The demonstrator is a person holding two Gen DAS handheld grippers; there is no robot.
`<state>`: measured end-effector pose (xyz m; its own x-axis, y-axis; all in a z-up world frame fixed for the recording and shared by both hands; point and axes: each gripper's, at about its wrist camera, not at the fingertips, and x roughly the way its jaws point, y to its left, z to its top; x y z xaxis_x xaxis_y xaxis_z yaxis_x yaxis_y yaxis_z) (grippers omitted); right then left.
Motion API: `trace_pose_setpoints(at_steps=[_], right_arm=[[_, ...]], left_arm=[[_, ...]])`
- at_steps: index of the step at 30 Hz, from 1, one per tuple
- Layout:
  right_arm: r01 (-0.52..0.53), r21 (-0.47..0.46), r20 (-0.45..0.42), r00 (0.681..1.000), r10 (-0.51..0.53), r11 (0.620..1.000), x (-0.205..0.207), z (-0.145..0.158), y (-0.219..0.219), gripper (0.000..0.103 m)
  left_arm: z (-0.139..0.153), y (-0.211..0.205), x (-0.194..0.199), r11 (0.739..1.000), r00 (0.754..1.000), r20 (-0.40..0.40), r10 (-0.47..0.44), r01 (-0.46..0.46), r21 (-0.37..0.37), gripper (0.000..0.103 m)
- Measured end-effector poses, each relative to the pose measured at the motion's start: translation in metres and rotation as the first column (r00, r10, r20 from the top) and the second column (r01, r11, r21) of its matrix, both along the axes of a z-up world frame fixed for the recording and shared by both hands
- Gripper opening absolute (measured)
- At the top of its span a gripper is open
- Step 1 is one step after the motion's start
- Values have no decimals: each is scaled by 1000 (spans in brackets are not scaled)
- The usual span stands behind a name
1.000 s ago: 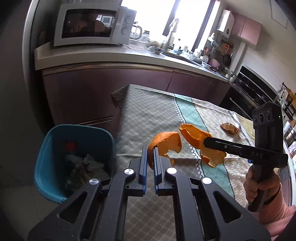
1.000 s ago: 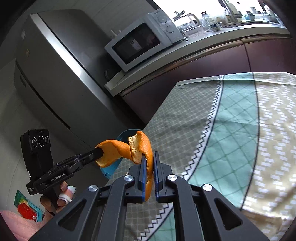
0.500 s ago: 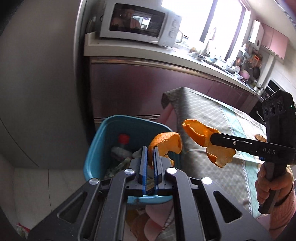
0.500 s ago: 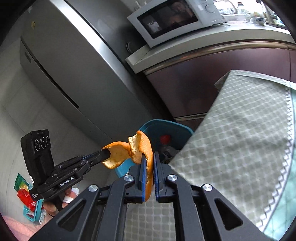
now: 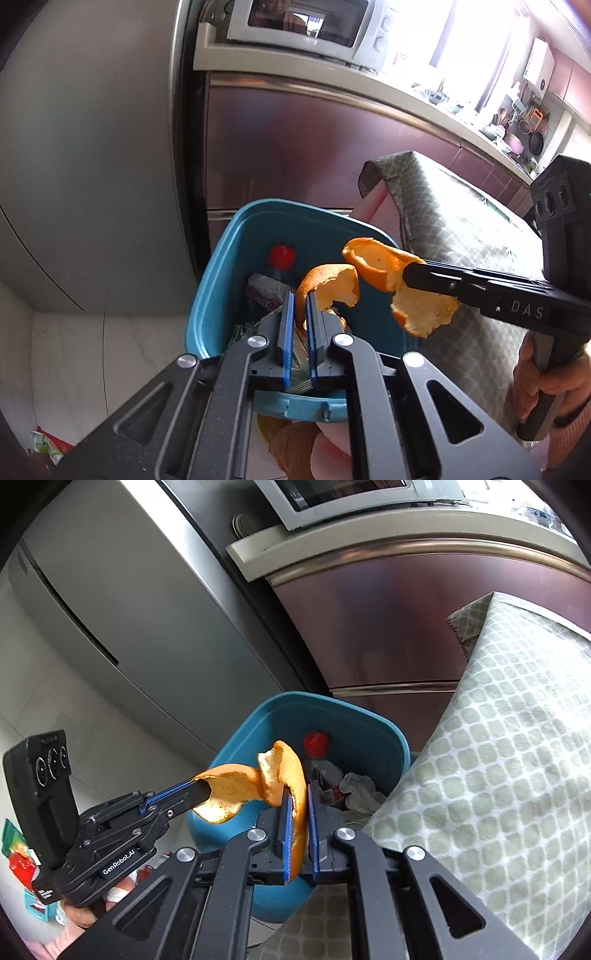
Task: Collect trash
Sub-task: 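Carry both orange peels to the blue bin and open both tools, then move the open right tool back over the gold wrapper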
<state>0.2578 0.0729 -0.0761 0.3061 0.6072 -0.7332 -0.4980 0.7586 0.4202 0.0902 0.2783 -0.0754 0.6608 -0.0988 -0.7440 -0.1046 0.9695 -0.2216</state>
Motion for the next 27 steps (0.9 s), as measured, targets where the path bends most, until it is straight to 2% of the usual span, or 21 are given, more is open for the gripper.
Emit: trace_pose_setpoints(at_steps=[4, 13, 21, 27], right_arm=[[6, -5, 4, 1000, -6, 1000, 2, -2, 1, 14], [16, 31, 3, 1000, -16, 999, -3, 1, -20, 15], [15, 70, 66, 998, -20, 997, -28, 20, -63, 24], [67, 62, 112, 991, -74, 996, -51, 29, -112, 25]], left_arm=[[-7, -8, 7, 1000, 1000, -6, 3, -3, 15, 11], [0, -26, 7, 1000, 1000, 18, -10, 10, 1, 16], [28, -60, -6, 995, 990, 102, -98, 100, -16, 30], [43, -108, -10, 977, 968, 144, -204, 210, -29, 38]])
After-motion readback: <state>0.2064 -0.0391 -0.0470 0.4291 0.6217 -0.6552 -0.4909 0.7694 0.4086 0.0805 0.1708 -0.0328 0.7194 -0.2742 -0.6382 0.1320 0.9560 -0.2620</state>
